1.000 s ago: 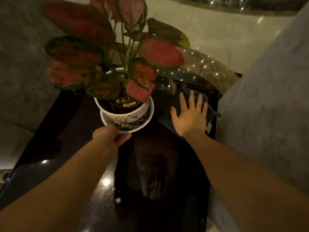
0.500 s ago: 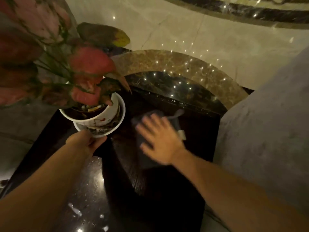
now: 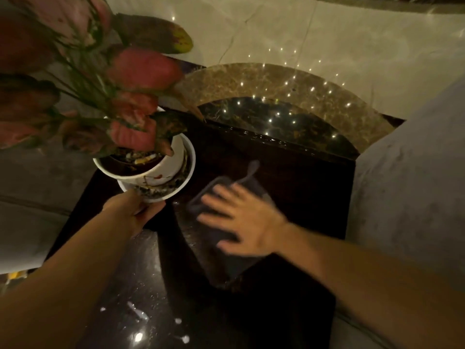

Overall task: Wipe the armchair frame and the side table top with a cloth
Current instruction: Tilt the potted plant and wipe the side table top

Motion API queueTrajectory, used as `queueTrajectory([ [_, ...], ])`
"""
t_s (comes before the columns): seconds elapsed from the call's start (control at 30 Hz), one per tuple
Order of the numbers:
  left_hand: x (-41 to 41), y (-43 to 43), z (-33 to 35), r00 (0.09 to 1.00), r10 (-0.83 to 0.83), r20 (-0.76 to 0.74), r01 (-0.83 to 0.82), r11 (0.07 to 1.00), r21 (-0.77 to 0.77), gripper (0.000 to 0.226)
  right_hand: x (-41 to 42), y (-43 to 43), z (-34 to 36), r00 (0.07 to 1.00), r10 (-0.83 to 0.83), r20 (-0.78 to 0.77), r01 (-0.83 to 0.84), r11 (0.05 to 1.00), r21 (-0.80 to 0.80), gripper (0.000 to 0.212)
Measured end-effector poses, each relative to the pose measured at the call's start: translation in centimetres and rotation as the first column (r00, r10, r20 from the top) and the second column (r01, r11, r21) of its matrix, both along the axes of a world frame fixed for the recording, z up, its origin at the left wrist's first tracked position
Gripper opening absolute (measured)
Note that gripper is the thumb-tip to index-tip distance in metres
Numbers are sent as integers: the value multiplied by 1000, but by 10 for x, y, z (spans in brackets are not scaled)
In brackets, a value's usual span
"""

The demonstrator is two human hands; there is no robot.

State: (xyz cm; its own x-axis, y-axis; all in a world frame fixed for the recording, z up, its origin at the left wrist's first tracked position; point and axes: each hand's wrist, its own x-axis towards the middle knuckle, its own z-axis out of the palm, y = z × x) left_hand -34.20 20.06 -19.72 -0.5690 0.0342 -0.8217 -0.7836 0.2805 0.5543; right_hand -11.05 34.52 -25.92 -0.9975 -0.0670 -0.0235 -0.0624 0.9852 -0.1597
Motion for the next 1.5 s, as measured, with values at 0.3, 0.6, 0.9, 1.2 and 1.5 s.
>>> queueTrajectory([
  [0.3,7,-11,6,1000,1,20,-2,998,66,40,-15,-44,11,220,-973,75,975,220,-10,75],
  [0.6,-23,-46,21,991,-134,20,133,990,37,40,77,-54,2,584,-799,140,799,597,77,70],
  [0.9,-67,-115,8,972,-233,41,229,970,81,39,-87,-125,19,159,-977,142,985,167,51,72],
  [1.2,-87,-116,14,879,-474,-43,472,880,-46,41,-10,-130,8,923,-357,145,356,934,35,65],
  [1.5,-48,-78,4,880,-474,24,475,880,1,30,49,-146,5,-144,-977,154,988,-134,72,73],
])
